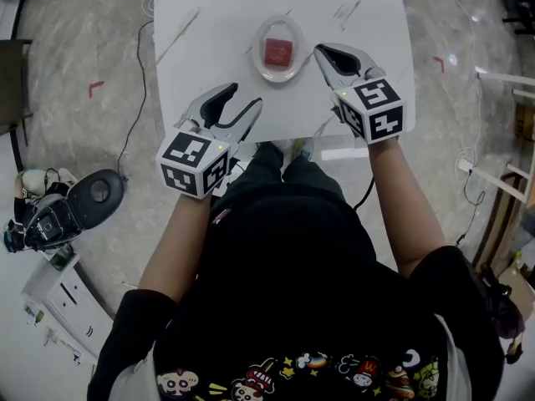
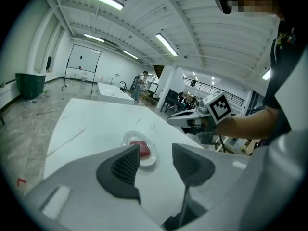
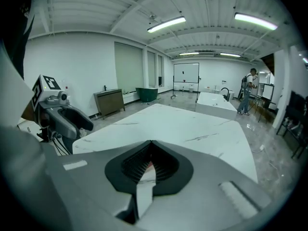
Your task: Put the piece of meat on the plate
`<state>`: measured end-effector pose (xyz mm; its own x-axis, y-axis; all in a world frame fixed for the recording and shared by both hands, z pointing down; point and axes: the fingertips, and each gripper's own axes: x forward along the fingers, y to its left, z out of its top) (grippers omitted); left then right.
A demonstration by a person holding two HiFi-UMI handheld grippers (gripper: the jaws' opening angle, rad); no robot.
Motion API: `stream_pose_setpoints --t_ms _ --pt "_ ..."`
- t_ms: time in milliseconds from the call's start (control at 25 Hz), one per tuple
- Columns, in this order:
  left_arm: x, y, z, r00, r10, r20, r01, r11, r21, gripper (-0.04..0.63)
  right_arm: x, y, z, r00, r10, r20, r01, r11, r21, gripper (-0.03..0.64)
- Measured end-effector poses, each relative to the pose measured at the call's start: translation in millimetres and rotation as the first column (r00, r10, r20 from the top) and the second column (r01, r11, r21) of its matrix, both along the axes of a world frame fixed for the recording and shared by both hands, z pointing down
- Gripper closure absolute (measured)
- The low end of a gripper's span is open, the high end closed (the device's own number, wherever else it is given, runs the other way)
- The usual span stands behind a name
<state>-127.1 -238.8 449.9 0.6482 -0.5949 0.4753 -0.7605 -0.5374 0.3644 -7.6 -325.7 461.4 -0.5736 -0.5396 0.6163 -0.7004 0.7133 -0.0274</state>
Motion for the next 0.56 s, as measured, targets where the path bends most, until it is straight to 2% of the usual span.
stream_pose_setpoints --t_ms 320,480,560 --pt "-9.3 -21.2 -23.3 0.996 -0.07 0.048 0.065 0.993 0.101 0.267 32.5 15.7 -28.7 0.989 0.118 0.092 -0.12 0.993 0.02 0.591" --pt "-11.2 -24.3 -32.0 0.994 -0.1 0.052 0.092 0.987 0.129 0.309 42.0 26.4 -33.4 0.982 0.146 0.122 -0.149 0.989 0.01 0.591" --pt "-10.9 -25.5 -35.9 0.992 -0.11 0.056 0.102 0.985 0.141 0.353 46.5 30.4 -35.3 0.978 0.159 0.136 -0.161 0.987 0.006 0.591"
